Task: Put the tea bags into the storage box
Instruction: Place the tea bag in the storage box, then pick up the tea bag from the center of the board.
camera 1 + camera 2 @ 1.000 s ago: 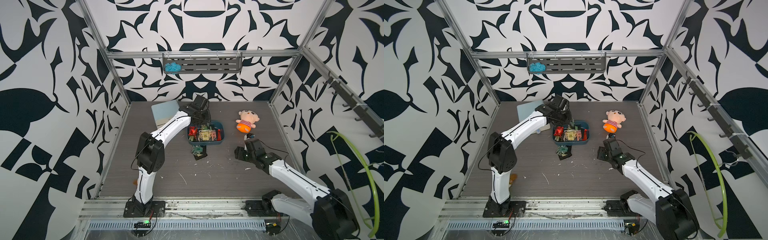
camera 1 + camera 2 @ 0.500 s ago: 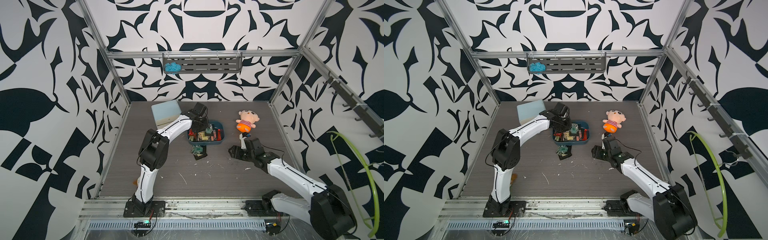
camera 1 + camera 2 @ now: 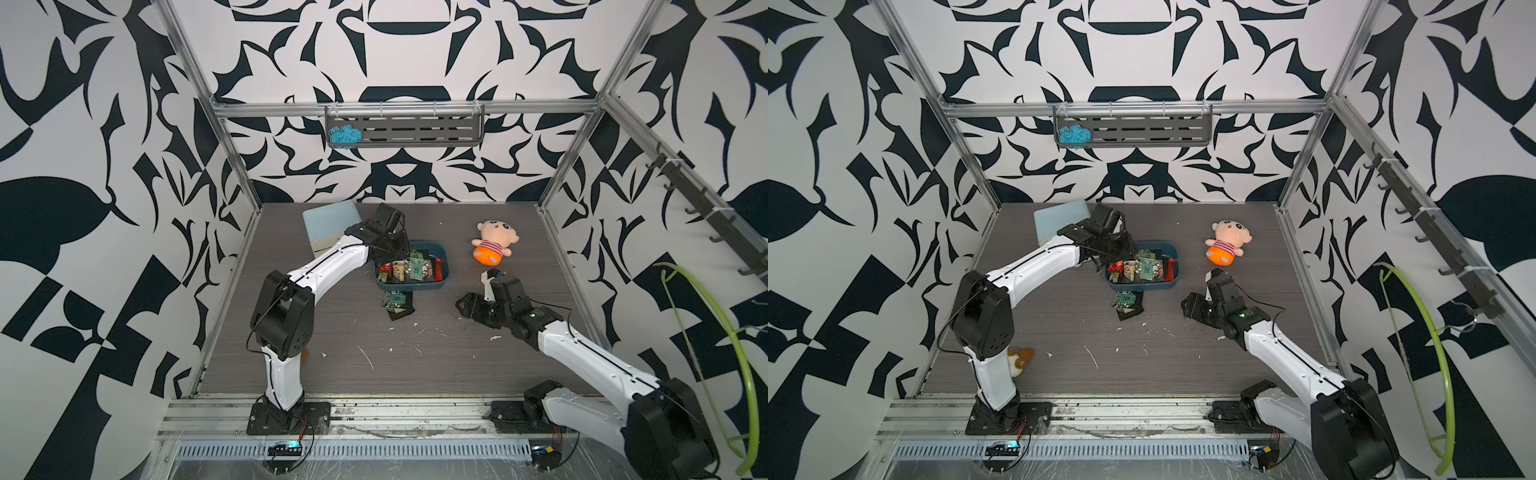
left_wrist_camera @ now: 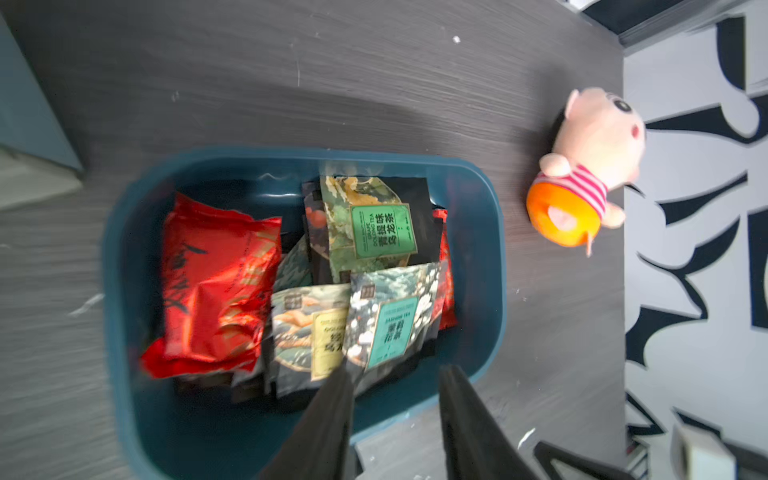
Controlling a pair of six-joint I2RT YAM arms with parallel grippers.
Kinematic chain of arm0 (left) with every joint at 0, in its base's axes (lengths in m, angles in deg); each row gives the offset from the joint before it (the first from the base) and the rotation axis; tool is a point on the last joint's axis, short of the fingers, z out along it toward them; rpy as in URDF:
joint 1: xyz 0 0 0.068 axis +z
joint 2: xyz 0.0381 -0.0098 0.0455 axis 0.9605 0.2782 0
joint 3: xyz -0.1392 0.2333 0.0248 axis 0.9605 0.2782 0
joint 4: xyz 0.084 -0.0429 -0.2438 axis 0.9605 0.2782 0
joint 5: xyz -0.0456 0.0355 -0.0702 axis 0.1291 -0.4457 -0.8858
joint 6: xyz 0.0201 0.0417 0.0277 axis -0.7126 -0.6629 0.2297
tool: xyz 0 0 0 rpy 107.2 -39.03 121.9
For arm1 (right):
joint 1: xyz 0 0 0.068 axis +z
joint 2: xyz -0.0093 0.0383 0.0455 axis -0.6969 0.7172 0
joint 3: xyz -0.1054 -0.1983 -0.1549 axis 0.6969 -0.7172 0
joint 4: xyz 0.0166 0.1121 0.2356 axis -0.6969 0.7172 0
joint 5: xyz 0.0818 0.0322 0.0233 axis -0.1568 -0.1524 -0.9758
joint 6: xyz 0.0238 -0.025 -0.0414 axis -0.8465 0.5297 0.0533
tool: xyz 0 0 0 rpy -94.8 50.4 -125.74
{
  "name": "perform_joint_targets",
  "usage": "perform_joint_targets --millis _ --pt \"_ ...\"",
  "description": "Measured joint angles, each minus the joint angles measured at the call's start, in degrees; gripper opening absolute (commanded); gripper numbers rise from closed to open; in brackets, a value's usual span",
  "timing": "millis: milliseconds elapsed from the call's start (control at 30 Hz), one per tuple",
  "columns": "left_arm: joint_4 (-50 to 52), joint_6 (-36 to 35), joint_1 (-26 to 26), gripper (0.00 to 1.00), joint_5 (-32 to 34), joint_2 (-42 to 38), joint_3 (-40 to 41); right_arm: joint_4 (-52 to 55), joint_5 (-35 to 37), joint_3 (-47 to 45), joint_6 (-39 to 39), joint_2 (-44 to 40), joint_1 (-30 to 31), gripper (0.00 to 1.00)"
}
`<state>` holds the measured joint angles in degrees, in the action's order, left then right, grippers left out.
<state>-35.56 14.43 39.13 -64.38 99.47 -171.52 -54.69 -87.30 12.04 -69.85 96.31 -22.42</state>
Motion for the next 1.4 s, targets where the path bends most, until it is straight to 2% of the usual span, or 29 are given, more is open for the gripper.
perform_joint_targets --millis 133,400,467,667,900,967,1033,1067,1233,1400 --pt "-2.19 -0.7 2.08 0.47 0.2 -7.56 8.96 0.63 -0.17 0.0 -4.79 -2.82 0.0 0.62" --pt "-8.96 0.85 10.71 0.47 -0.63 -23.1 29.92 -2.1 -1.07 0.0 -14.14 -5.11 0.0 0.61" --pt "-10.19 1.53 11.3 0.47 -1.01 -25.03 32.0 -2.73 -1.09 0.0 -15.43 -5.05 0.11 0.6" --pt "-19.41 7.17 11.98 0.47 -5.01 -33.42 46.77 -6.54 -0.33 0.46 -18.62 -1.36 3.89 0.58" --pt "-29.97 14.99 11.1 0.47 -9.46 -29.68 56.72 -8.76 1.14 5.64 -18.18 11.5 11.34 0.55" --pt "-33.22 16.74 9.49 0.48 -9.51 -28.06 57.9 -9.94 1.16 7.52 -17.49 15.89 13.07 0.49" --pt "-35.87 18.05 7.61 0.48 -9.55 -26.67 58.14 -10.78 1.14 9.49 -16.59 20.0 14.27 0.38" --pt "-37.44 18.8 6.58 0.48 -9.53 -25.64 58.12 -11.15 1.07 10.56 -16.33 22.08 14.71 0.36" --pt "-43.06 22.23 3.15 0.47 -9.42 -20.87 58.01 -12.68 0.85 14.01 -15.21 28.85 15.61 0.35" --pt "-45.03 24.3 1.95 0.43 -7.8 -19.69 58.01 -12.46 0.92 17.42 -12.59 32.39 15.61 0.27"
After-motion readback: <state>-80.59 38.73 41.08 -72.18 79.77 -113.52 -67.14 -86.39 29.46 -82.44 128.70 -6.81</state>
